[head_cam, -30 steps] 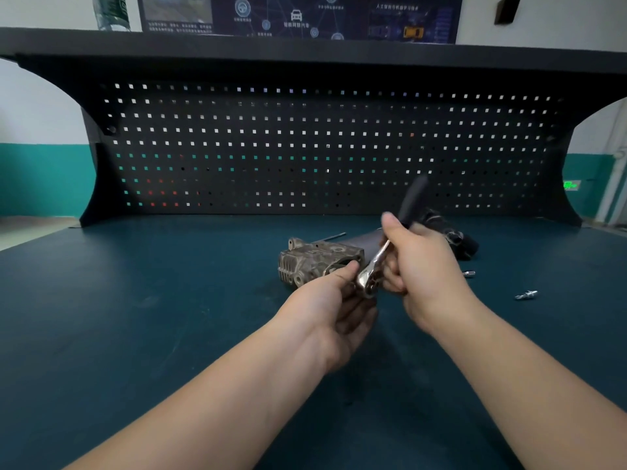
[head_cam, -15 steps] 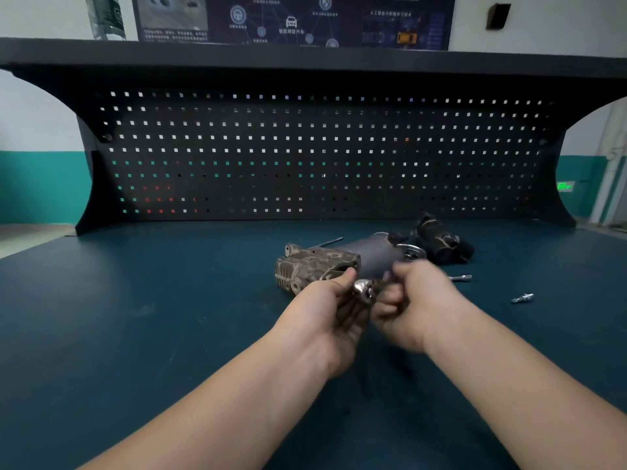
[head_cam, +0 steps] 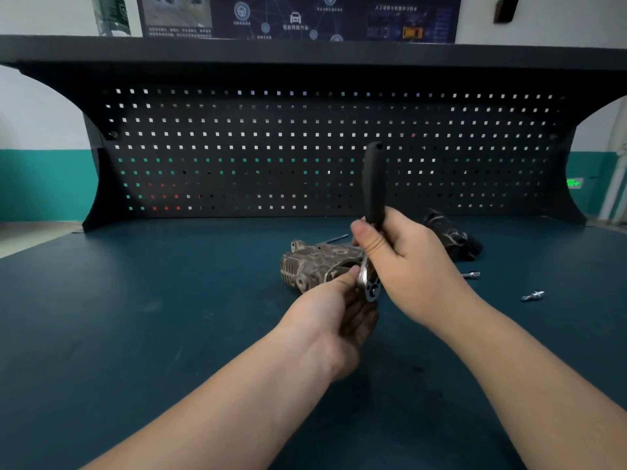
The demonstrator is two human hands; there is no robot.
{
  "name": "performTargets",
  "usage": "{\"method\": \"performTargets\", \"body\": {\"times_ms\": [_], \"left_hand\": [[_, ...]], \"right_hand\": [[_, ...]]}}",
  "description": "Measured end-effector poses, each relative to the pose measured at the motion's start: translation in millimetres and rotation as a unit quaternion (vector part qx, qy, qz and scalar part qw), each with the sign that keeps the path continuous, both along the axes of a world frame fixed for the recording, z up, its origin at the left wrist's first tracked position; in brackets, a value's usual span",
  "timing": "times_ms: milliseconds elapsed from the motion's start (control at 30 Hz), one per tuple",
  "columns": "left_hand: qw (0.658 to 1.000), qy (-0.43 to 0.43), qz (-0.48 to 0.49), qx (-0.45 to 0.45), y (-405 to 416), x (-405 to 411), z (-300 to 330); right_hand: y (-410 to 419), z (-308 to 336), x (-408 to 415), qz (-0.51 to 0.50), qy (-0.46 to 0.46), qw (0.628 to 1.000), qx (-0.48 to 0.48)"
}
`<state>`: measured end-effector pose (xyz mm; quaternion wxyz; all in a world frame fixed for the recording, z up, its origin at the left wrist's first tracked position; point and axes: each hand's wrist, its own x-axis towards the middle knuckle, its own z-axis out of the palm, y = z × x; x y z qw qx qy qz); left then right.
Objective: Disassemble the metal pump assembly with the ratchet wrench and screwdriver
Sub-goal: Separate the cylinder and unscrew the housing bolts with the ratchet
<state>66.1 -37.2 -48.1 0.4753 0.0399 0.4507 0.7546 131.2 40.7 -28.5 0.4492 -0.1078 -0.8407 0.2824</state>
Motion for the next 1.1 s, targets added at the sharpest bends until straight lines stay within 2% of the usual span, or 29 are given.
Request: {"method": "performTargets", "body": {"times_ms": [33, 67, 100, 133, 167, 200, 233, 267, 300, 367, 433, 467, 500, 533, 600, 667, 733, 767, 800, 833, 867, 900, 933, 967, 1000, 1033, 1067, 1100], "left_hand": [[1.0, 0.003, 0.0, 0.002, 0.1, -0.6, -0.2], [1.0, 0.005, 0.002, 0.006, 0.6, -1.2, -0.2], [1.0, 0.006, 0.005, 0.012, 1.3, -1.6, -0.1], [1.0, 0.006, 0.01, 0.019, 2.1, -1.8, 0.2], [1.0, 0.007, 0.013, 0.023, 2.6, -1.9, 0.2], [1.0, 0.008, 0.014, 0.026, 3.0, -1.7, 0.2], [0.999, 0.011, 0.014, 0.028, 2.9, -1.9, -0.3], [0.999, 0.013, 0.012, 0.029, 2.5, -1.8, -1.0], [0.999, 0.016, 0.011, 0.027, 2.3, -2.0, -2.3], [1.0, 0.011, 0.014, 0.023, 2.4, -1.5, -3.4], [1.0, 0.002, 0.017, 0.02, 3.2, -1.1, -2.9], [1.0, -0.001, 0.018, 0.018, 3.4, -0.5, -2.4], [1.0, -0.004, 0.018, 0.016, 3.4, -0.1, -2.1], [1.0, -0.007, 0.017, 0.015, 3.2, 0.6, -1.6], [1.0, -0.01, 0.014, 0.015, 2.2, 0.8, -1.5], [1.0, -0.01, 0.012, 0.017, 1.5, 0.2, -2.0], [1.0, -0.002, 0.013, 0.021, 1.9, -1.4, -2.7], [1.0, 0.002, 0.013, 0.022, 2.2, -2.2, -2.7], [1.0, 0.004, 0.014, 0.024, 2.4, -2.6, -2.5], [0.999, 0.006, 0.015, 0.027, 2.6, -3.1, -2.4], [0.999, 0.008, 0.016, 0.029, 3.0, -2.8, -2.6], [0.999, 0.014, 0.016, 0.03, 2.9, -2.3, -2.9], [0.999, 0.022, 0.015, 0.028, 2.9, -1.6, -3.8], [0.999, 0.027, 0.014, 0.027, 3.0, -1.1, -4.6], [0.999, 0.027, 0.014, 0.026, 3.1, -0.6, -5.1], [0.999, 0.023, 0.015, 0.026, 3.2, -0.6, -5.5], [0.999, 0.016, 0.018, 0.025, 3.6, -0.8, -5.3], [1.0, 0.009, 0.02, 0.023, 4.1, -1.2, -5.2]], "right_hand": [[-0.7, 0.2, -1.4, -0.009, 0.015, 0.998, -0.056], [0.0, 0.1, -3.1, -0.011, 0.035, 0.988, -0.153], [2.2, -0.4, -5.0, -0.003, 0.061, 0.955, -0.291], [4.4, -1.9, -6.5, 0.02, 0.091, 0.888, -0.45], [5.3, -5.2, -7.2, 0.046, 0.118, 0.797, -0.591], [5.6, -9.9, -6.9, 0.065, 0.134, 0.708, -0.69], [6.1, -14.3, -7.1, 0.076, 0.141, 0.652, -0.741], [6.5, -16.7, -8.5, 0.077, 0.136, 0.638, -0.754], [7.1, -18.2, -10.9, 0.066, 0.123, 0.663, -0.736], [8.0, -16.6, -16.2, 0.022, 0.11, 0.774, -0.623], [8.8, -11.2, -14.7, -0.024, 0.107, 0.913, -0.393], [7.2, -8.3, -11.6, -0.034, 0.09, 0.963, -0.251], [5.0, -6.6, -8.8, -0.032, 0.071, 0.989, -0.124], [3.1, -6.2, -6.1, -0.021, 0.053, 0.998, -0.034], [-0.1, -6.0, -3.2, 0.005, 0.025, 0.999, 0.041], [-0.3, -7.1, -3.7, 0.0, 0.026, 0.999, 0.031], [0.4, -6.9, -6.5, -0.033, 0.049, 0.996, -0.064], [1.1, -6.5, -8.6, -0.041, 0.062, 0.984, -0.159], [2.8, -7.4, -11.0, -0.031, 0.082, 0.955, -0.284], [5.0, -9.0, -13.0, -0.005, 0.107, 0.9, -0.422], [6.8, -11.3, -13.7, 0.022, 0.132, 0.827, -0.545], [7.2, -14.4, -13.4, 0.041, 0.144, 0.755, -0.638], [7.8, -17.9, -13.0, 0.054, 0.146, 0.703, -0.694], [8.3, -20.8, -13.6, 0.058, 0.141, 0.678, -0.719], [9.1, -23.0, -16.2, 0.053, 0.132, 0.682, -0.718], [9.7, -23.9, -19.3, 0.038, 0.124, 0.714, -0.688], [10.6, -23.6, -21.6, 0.018, 0.123, 0.772, -0.623], [12.0, -22.0, -21.1, -0.003, 0.121, 0.846, -0.519]]}}
